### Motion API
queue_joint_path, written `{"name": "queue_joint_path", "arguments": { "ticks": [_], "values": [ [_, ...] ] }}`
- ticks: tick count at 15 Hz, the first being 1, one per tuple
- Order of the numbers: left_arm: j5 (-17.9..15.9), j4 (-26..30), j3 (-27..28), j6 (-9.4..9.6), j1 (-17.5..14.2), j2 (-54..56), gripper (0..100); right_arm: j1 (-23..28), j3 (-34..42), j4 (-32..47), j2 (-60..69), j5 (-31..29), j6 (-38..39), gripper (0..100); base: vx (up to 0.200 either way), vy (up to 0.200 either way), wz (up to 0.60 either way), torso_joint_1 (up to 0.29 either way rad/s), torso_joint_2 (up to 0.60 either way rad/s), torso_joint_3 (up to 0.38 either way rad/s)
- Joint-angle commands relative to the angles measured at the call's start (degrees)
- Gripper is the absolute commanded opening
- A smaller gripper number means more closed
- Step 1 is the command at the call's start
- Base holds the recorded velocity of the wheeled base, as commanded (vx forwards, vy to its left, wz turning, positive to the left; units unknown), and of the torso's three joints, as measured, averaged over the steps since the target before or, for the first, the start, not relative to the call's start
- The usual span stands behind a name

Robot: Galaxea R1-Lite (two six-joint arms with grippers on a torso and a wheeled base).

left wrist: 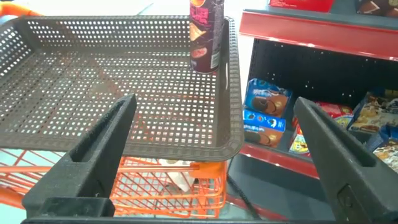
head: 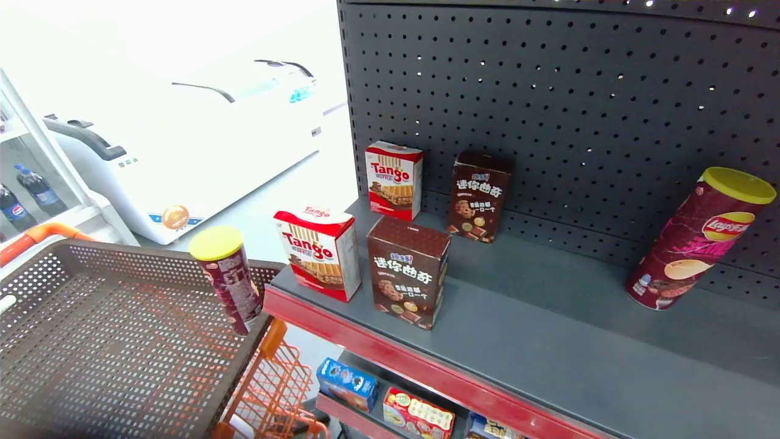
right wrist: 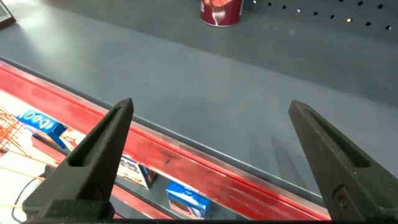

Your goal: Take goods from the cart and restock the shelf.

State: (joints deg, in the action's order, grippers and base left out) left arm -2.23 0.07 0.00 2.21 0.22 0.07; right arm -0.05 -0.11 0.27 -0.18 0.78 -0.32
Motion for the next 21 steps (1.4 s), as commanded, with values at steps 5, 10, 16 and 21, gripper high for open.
{"name": "queue_joint_path", "arguments": {
  "ticks": [5,10,16,21],
  "values": [
    [1.88,0.01,0.44,0.61,-0.13,-0.07,100,-0.04,0.02,0.0,-0.08,0.01,-0.03,100,0.0,0.0,0.0,0.0,0.0,0.0],
    [4.78,0.45,15.64,2.36,-0.66,-26.62,100,-0.04,-0.07,0.0,-0.08,0.01,-0.03,100,0.0,0.0,0.0,0.0,0.0,0.0],
    [4.52,-7.63,22.06,3.24,-3.3,-53.25,100,-0.04,-0.07,0.0,-0.08,0.01,-0.03,100,0.0,0.0,0.0,0.0,0.0,0.0],
    [2.85,-33.91,20.3,2.72,-1.71,-76.27,100,-0.04,0.02,0.0,-0.08,0.01,-0.03,100,0.0,0.0,0.0,0.0,0.0,0.0]
  ]
}}
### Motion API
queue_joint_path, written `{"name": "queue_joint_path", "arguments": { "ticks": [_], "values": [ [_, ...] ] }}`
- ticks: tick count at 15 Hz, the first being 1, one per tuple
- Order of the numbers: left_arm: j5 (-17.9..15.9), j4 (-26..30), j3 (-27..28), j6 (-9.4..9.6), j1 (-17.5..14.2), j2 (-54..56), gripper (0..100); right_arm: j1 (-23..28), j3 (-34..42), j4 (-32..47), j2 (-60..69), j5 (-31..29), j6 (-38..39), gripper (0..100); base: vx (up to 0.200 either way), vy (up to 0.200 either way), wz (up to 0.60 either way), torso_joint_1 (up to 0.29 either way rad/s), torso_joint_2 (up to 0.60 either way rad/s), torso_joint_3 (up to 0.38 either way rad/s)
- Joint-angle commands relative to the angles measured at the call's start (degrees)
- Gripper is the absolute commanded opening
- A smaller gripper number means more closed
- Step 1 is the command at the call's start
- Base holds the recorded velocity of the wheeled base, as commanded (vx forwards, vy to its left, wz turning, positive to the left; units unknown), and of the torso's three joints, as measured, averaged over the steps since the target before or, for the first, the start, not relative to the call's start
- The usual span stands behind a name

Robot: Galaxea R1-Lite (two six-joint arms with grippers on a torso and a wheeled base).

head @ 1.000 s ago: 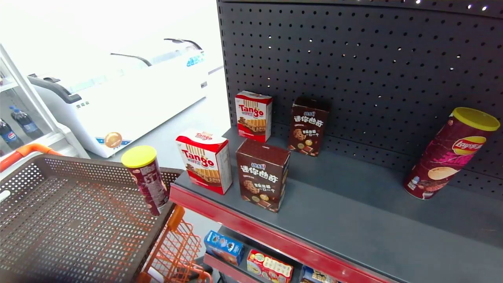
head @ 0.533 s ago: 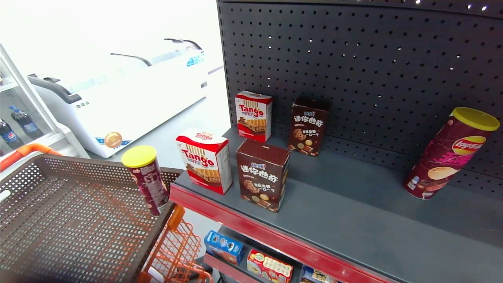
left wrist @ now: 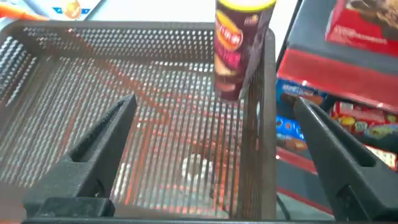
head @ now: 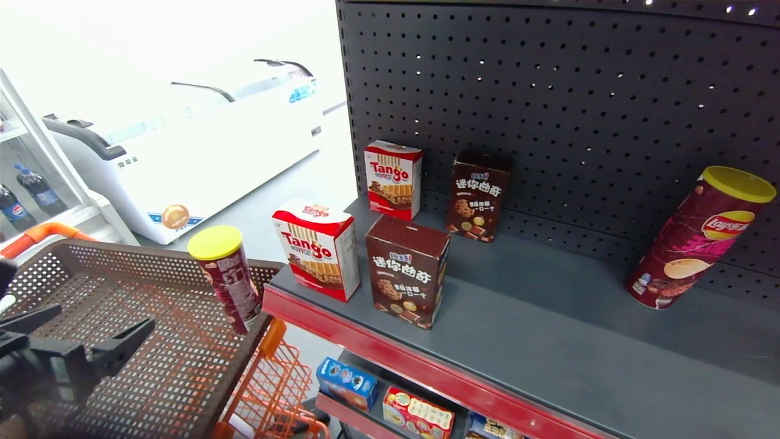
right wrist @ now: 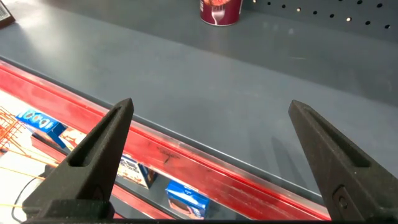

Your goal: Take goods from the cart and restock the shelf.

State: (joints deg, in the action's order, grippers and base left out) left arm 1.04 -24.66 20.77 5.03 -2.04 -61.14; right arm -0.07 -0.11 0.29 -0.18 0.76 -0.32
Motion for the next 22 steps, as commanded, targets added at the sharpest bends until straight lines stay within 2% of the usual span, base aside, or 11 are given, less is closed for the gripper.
{"name": "queue_joint_path", "arguments": {
  "ticks": [1,2,4,5,6,10,16,22],
  "values": [
    [-0.33,-11.37,-0.56,-0.11,0.54,-17.0,100,-0.01,0.02,-0.03,-0.08,0.04,0.05,100,0.0,0.0,0.0,0.0,0.0,0.0],
    [-0.33,-15.94,-0.65,-0.11,0.63,-20.51,100,-0.01,-0.07,-0.03,-0.08,0.04,-0.03,100,0.0,0.0,0.0,0.0,0.0,0.0],
    [-0.33,-20.69,-0.38,-0.2,2.12,-24.82,100,-0.01,-0.07,-0.03,-0.08,0.04,-0.03,100,0.0,0.0,0.0,0.0,0.0,0.0],
    [-0.33,-20.87,-0.38,-0.2,2.21,-25.0,100,-0.01,0.02,-0.03,-0.08,0.04,-0.03,100,0.0,0.0,0.0,0.0,0.0,0.0],
    [-0.33,-25.17,0.15,-0.2,2.48,-28.86,100,-0.01,0.02,-0.03,-0.08,0.04,-0.03,100,0.0,0.0,0.0,0.0,0.0,0.0],
    [-0.25,-30.36,2.78,-0.29,2.48,-35.1,100,-0.01,0.02,-0.03,-0.08,0.04,-0.03,100,0.0,0.0,0.0,0.0,0.0,0.0],
    [-0.33,-31.85,5.07,-0.64,2.48,-35.98,100,-0.01,0.02,-0.03,-0.08,0.04,-0.03,100,0.0,0.0,0.0,0.0,0.0,0.0],
    [-0.33,-33.52,7.44,-0.73,1.07,-38.0,100,-0.01,0.02,-0.03,-0.08,0.04,-0.03,100,0.0,0.0,0.0,0.0,0.0,0.0]
  ]
}}
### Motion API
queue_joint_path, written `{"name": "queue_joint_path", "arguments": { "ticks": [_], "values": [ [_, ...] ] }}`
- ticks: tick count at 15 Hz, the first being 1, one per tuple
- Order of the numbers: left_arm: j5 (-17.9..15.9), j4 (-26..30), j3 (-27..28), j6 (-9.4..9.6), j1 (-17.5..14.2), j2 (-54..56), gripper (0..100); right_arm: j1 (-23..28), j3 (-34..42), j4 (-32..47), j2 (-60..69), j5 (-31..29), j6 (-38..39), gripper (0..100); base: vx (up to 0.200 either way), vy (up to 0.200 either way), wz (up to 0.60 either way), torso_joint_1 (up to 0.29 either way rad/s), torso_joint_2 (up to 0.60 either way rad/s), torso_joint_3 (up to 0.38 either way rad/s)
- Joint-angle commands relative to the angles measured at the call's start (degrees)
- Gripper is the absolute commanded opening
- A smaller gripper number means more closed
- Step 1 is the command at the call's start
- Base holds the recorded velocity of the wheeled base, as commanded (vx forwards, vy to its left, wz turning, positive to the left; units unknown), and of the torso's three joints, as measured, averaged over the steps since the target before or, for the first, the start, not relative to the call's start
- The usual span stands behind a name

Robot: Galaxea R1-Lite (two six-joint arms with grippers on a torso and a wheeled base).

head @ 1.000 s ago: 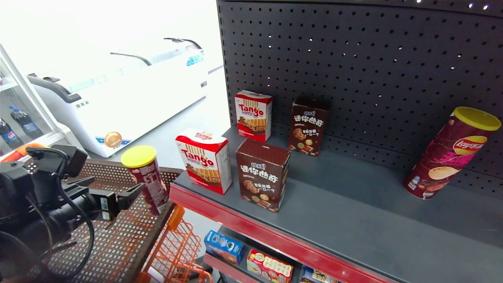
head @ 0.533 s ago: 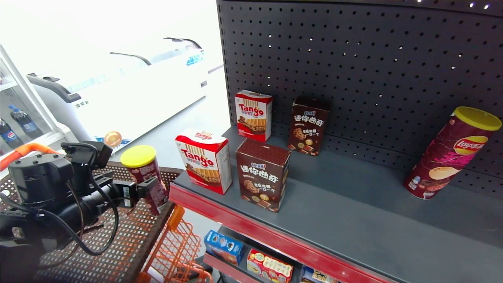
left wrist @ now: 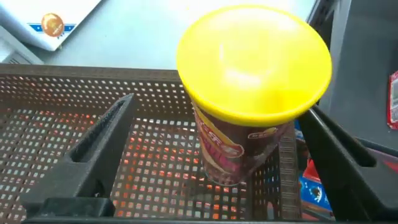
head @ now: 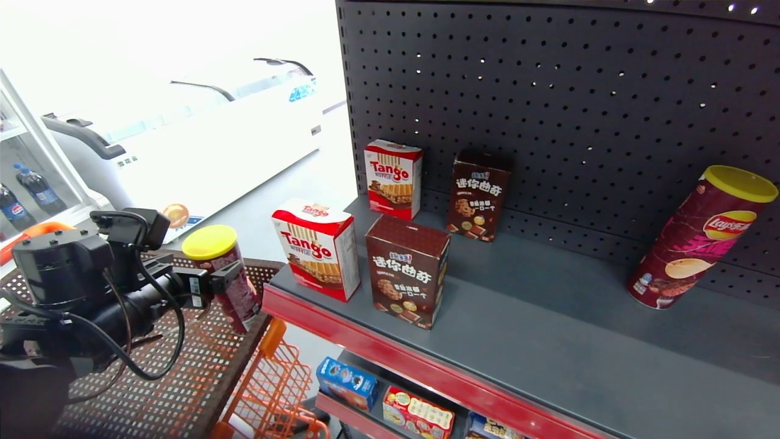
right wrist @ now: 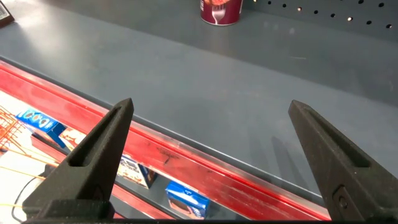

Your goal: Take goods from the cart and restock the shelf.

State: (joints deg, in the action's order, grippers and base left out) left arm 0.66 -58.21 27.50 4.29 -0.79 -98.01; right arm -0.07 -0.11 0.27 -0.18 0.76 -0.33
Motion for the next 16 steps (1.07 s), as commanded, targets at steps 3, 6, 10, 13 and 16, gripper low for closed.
{"name": "queue_joint_path", "arguments": {
  "ticks": [3,6,10,13,16],
  "values": [
    [0.04,-0.06,1.15,0.1,0.18,-5.96,100,-0.01,-0.07,0.0,-0.08,0.04,-0.02,100,0.0,0.0,0.0,0.0,0.0,0.0],
    [0.04,-4.02,2.03,0.1,0.35,-10.53,100,-0.01,0.02,0.0,-0.08,0.04,-0.02,100,0.0,0.0,0.0,0.0,0.0,0.0],
    [0.04,-5.07,4.23,0.1,0.35,-14.22,100,-0.01,0.02,0.08,-0.08,0.04,-0.02,100,0.0,0.0,0.0,0.0,0.0,0.0],
    [0.04,-6.04,5.02,0.1,0.44,-15.54,100,-0.01,0.02,0.0,-0.08,0.04,-0.02,100,0.0,0.0,0.0,0.0,0.0,0.0],
    [-0.04,-8.15,5.19,0.37,0.79,-16.6,0,-0.01,0.02,0.0,-0.08,0.04,-0.02,100,0.0,0.0,0.0,0.0,0.0,0.0]
  ]
}}
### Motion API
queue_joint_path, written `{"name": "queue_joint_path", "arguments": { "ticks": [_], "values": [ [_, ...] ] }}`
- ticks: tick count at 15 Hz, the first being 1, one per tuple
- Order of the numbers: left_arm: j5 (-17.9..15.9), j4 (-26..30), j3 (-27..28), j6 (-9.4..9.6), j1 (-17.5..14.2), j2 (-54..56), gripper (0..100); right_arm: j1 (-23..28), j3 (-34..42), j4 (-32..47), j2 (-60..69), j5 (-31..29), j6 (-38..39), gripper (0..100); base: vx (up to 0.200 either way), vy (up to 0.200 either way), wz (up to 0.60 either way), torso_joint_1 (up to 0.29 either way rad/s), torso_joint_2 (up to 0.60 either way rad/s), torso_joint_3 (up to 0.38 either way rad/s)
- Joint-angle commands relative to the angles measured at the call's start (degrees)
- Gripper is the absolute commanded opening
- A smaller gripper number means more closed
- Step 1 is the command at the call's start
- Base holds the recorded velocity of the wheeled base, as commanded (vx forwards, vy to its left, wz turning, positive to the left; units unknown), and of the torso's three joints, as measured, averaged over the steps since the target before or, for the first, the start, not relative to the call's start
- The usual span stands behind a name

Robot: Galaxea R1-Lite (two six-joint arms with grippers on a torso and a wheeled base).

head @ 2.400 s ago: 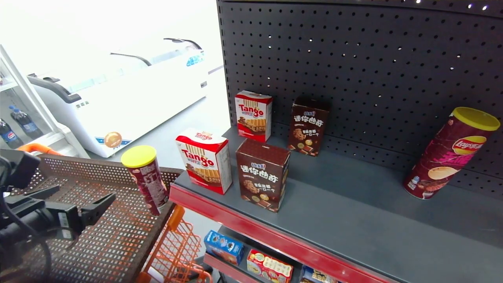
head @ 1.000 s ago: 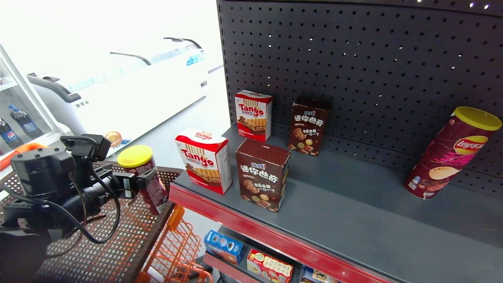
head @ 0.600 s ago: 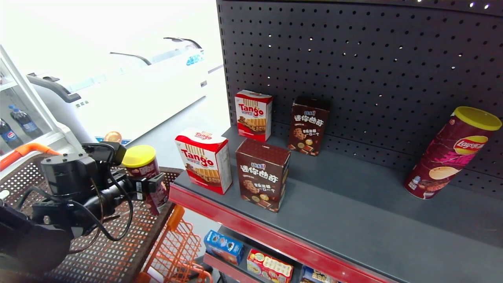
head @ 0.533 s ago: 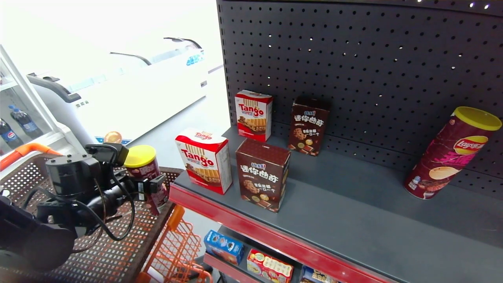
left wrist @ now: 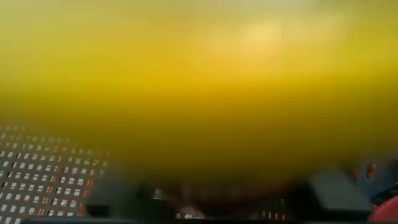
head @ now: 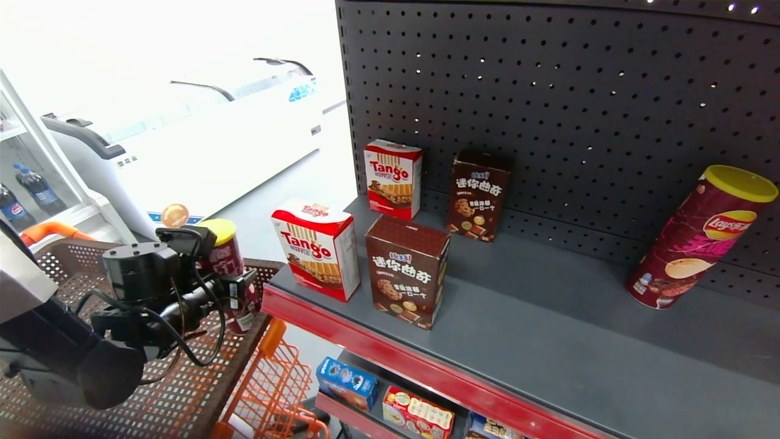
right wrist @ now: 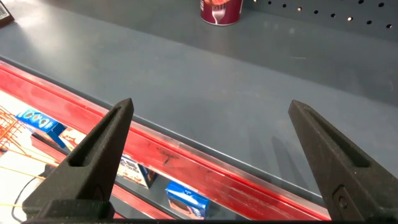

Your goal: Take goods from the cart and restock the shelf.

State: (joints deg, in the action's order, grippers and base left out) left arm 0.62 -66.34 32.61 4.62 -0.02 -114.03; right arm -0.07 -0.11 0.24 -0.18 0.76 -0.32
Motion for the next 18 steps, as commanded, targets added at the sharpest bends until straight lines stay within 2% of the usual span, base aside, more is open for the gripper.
{"name": "queue_joint_path", "arguments": {
  "ticks": [1,2,5,10,11,13,15,16,18],
  "values": [
    [-0.01,0.07,0.0,0.04,0.02,-0.49,0,-0.01,0.02,0.02,-0.08,0.04,-0.03,100,0.0,0.0,0.0,0.0,0.0,0.0],
    [-0.01,-0.1,0.09,0.04,0.02,-0.49,0,-0.01,0.02,0.02,-0.08,0.04,-0.03,100,0.0,0.0,0.0,0.0,0.0,0.0],
    [-0.18,0.42,-0.44,1.62,0.11,2.67,0,-0.01,-0.07,0.02,-0.08,0.04,-0.03,100,0.0,0.0,0.0,0.0,0.0,0.0],
    [-3.52,3.68,-1.06,1.44,0.2,13.31,0,-0.01,-0.07,0.02,-0.08,0.04,-0.03,100,0.0,0.0,0.0,0.0,0.0,0.0],
    [-4.66,10.09,-0.79,1.44,0.73,20.25,0,-0.01,-0.07,0.02,-0.08,0.04,-0.03,100,0.0,0.0,0.0,0.0,0.0,0.0],
    [-6.86,17.3,-0.97,1.36,2.22,27.81,0,-0.01,0.02,0.02,-0.08,0.04,-0.03,100,0.0,0.0,0.0,0.0,0.0,0.0],
    [-6.95,23.89,-0.88,1.18,5.39,34.93,0,-0.01,-0.07,0.02,-0.08,0.04,-0.03,100,0.0,0.0,0.0,0.0,0.0,0.0],
    [-7.04,25.65,-0.79,0.92,6.79,37.3,0,-0.01,0.02,0.02,-0.08,0.04,0.05,100,0.0,0.0,0.0,0.0,0.0,0.0],
    [-7.04,26.35,-0.09,-1.19,9.34,39.94,0,-0.01,-0.07,0.02,-0.08,0.04,-0.03,100,0.0,0.0,0.0,0.0,0.0,0.0]
  ]
}}
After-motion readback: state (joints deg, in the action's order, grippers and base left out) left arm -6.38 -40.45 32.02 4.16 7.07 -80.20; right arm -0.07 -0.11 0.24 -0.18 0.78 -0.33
